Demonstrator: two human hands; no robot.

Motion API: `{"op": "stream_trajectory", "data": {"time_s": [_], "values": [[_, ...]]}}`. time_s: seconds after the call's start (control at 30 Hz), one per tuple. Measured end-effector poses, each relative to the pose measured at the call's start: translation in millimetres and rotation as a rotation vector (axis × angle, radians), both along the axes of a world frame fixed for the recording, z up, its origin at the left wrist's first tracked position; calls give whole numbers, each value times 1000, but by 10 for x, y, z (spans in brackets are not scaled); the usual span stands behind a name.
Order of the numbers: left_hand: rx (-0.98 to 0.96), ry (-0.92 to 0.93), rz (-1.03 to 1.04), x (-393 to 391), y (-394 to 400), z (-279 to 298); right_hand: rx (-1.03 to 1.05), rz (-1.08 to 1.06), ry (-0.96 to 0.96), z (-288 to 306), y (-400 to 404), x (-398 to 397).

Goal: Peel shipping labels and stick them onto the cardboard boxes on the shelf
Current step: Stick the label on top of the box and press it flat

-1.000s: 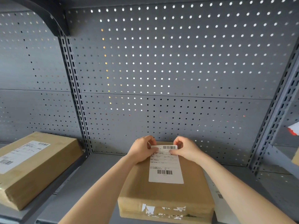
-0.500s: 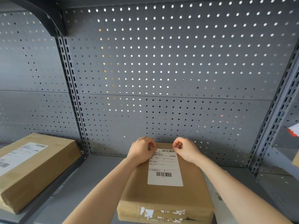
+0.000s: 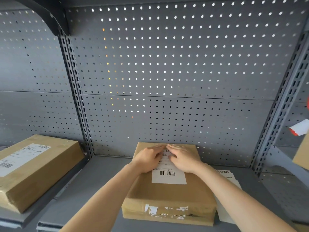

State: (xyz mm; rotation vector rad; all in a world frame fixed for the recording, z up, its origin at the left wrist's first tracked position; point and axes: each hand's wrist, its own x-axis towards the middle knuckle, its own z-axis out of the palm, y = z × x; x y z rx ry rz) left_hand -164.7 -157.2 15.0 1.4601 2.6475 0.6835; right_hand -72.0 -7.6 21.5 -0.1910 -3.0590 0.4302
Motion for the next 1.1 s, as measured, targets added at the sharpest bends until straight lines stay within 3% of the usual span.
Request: {"op": "stream_trajectory", "data": {"time_s": [0.17, 0.37, 0.63, 0.9, 1.1], "values": [[-202, 66, -1, 57, -17, -6, 78, 9, -110, -47, -82, 56], [-300, 35, 63, 68, -93, -18, 119, -96, -128, -92, -43, 150], [-328, 21, 133, 87, -168, -24, 92, -206, -136, -89, -7, 261], [-329, 56, 58, 234, -91, -22, 115, -84, -116, -96, -221, 247], [-319, 24, 96, 180, -223, -53, 89, -156, -125, -112, -141, 318]]}}
